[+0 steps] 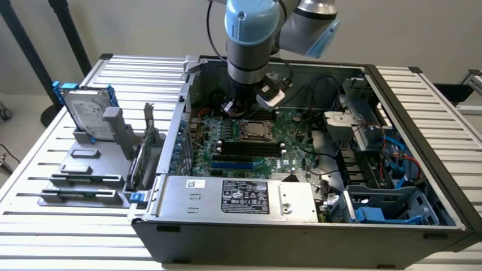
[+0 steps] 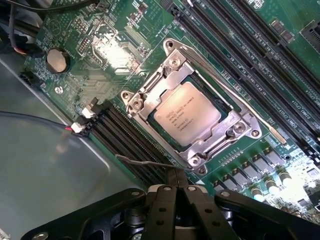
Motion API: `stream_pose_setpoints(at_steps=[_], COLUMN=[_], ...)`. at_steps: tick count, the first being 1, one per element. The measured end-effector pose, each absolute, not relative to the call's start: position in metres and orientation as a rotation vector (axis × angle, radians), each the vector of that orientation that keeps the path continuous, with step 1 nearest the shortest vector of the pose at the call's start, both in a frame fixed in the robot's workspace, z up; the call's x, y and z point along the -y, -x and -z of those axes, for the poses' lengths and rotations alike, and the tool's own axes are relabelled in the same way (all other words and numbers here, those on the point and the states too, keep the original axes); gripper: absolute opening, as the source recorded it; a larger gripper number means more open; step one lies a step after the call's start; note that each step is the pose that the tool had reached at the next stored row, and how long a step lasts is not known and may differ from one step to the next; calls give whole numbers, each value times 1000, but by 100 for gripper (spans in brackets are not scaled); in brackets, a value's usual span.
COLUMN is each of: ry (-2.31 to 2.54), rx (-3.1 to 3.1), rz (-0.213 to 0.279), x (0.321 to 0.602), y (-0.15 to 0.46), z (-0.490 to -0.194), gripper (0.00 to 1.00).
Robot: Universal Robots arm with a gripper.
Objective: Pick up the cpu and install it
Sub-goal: 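Install the first cpu locking lever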
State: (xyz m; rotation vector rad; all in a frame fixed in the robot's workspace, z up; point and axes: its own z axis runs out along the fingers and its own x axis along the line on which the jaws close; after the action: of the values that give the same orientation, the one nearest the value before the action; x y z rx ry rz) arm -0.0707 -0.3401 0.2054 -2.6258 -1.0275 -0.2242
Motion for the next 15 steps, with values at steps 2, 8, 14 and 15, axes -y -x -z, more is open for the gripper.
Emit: stream_pose_setpoints(at_steps=[2,8,14,15], ry=[2626,2626,2626,2626], rx=[1027,1027,1027,1027], rz=[225,225,225,225], x=[340,338,337,337], y=[71,71,69,68], z=[-204,-203,-203,-203], gripper=[11,11,11,11])
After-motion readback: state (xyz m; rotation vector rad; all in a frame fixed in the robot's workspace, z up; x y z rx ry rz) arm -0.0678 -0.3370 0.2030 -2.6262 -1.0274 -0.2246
